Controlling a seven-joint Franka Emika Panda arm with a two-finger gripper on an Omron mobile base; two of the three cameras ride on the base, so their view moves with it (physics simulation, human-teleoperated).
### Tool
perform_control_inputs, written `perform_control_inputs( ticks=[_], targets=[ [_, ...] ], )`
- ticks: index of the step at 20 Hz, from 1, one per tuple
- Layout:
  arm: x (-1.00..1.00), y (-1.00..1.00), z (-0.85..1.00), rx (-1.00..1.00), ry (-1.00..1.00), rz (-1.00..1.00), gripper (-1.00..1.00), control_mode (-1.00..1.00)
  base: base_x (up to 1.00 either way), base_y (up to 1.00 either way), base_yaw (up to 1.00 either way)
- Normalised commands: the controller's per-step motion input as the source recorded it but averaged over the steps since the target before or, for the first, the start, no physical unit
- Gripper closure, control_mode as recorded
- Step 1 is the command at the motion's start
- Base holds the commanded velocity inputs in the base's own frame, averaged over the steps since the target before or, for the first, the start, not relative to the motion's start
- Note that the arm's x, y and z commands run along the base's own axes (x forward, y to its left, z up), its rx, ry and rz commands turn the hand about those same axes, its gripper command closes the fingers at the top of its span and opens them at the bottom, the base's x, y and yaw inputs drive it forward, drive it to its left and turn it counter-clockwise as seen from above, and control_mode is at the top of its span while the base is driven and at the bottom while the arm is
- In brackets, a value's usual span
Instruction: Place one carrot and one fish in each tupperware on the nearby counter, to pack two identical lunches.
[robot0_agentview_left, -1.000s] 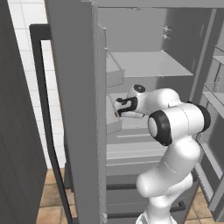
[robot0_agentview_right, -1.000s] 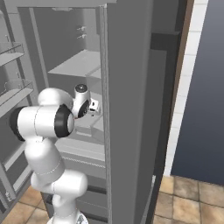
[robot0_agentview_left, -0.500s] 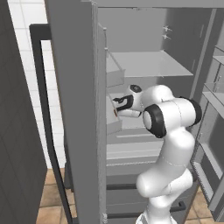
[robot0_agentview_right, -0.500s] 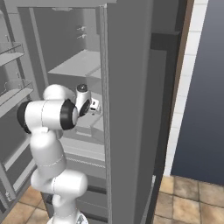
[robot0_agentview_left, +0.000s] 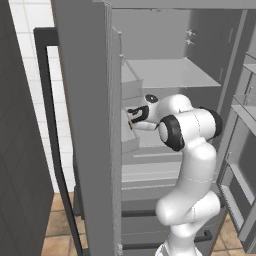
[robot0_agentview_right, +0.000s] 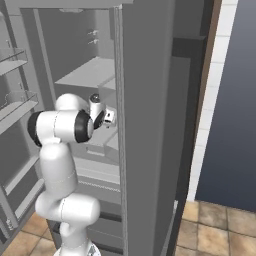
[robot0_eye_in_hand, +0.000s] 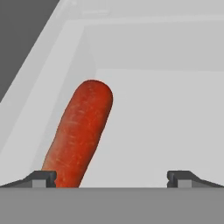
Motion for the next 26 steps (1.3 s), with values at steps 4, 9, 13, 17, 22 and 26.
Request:
perform_control_inputs(
  ticks=[4, 9, 13, 17, 22, 26],
  targets=[
    [0.18, 0.02, -0.09, 0.0, 0.0, 0.0, -1.0, -1.0, 0.0, 0.0, 0.0],
    [0.0, 0.0, -0.1, 0.0, 0.0, 0.0, -1.0, -1.0, 0.0, 0.0, 0.0],
    [0.0, 0.0, -0.29, 0.0, 0.05, 0.0, -1.0, -1.0, 0.0, 0.0, 0.0],
    [0.0, 0.0, -0.4, 0.0, 0.12, 0.0, -1.0, -1.0, 0.0, 0.0, 0.0],
    [0.01, 0.0, -0.46, -0.01, 0.2, 0.0, -1.0, -1.0, 0.0, 0.0, 0.0],
    [0.0, -0.18, -0.57, -0.02, 0.24, 0.0, -1.0, -1.0, 0.0, 0.0, 0.0]
  ],
)
